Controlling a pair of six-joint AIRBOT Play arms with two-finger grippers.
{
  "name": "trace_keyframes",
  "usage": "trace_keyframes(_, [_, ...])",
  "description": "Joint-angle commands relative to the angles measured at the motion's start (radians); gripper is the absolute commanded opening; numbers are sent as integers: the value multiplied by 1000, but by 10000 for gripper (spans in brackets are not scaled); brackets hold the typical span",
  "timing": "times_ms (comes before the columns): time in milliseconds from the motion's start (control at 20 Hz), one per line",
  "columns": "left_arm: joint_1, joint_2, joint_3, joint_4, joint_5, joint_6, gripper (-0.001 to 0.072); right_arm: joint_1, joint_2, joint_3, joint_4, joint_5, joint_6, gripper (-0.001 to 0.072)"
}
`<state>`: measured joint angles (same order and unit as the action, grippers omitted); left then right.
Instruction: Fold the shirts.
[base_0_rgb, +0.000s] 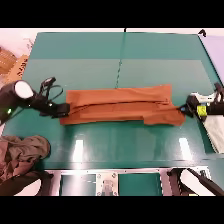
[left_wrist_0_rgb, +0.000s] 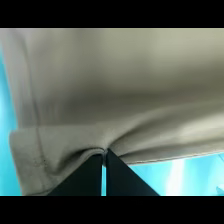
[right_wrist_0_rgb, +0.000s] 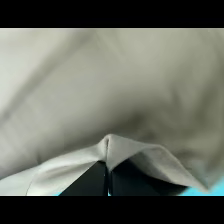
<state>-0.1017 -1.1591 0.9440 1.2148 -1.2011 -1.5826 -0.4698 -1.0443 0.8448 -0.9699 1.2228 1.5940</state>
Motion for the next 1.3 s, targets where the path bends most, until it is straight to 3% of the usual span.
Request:
trace_keyframes(0, [1,-190,188,-8,35,21,25,95,-217,193,40,-129,-3,20])
trace_keyframes(200, [1,-434,368,-89,84,103,26,154,-509,409,84,-238,-42,20])
trace_keyframes(300, [1,-518,430,-95,152,100,26,174,-634,497,137,-290,-97,21])
trace_keyframes(350, [1,-539,451,-94,192,95,27,175,-682,539,151,-283,-99,62])
trace_keyframes(400, [1,-542,462,-93,235,100,118,172,-721,583,148,-261,-101,246])
trace_keyframes(450, [1,-542,480,-93,248,98,523,159,-741,616,147,-231,-115,394])
trace_keyframes(500, [1,-542,506,-91,235,95,670,137,-746,645,140,-197,-132,432])
trace_keyframes(600, [1,-542,566,-56,181,97,661,78,-746,694,98,-134,-150,436])
trace_keyframes(700, [1,-542,641,28,127,91,661,5,-746,711,57,-48,-167,593])
trace_keyframes(850, [1,-542,716,79,53,85,660,-83,-779,710,58,111,-240,607])
trace_keyframes(900, [1,-542,730,79,29,63,656,-101,-801,710,59,159,-269,656])
trace_keyframes(950, [1,-542,735,78,5,43,514,-111,-824,710,64,189,-299,655])
trace_keyframes(1000, [1,-542,737,75,-18,38,226,-112,-848,710,67,199,-325,655])
trace_keyframes(1050, [1,-542,737,66,-38,39,29,-109,-871,710,82,210,-354,655])
trace_keyframes(1250, [1,-542,737,-5,-83,39,33,-57,-956,710,216,267,-475,655])
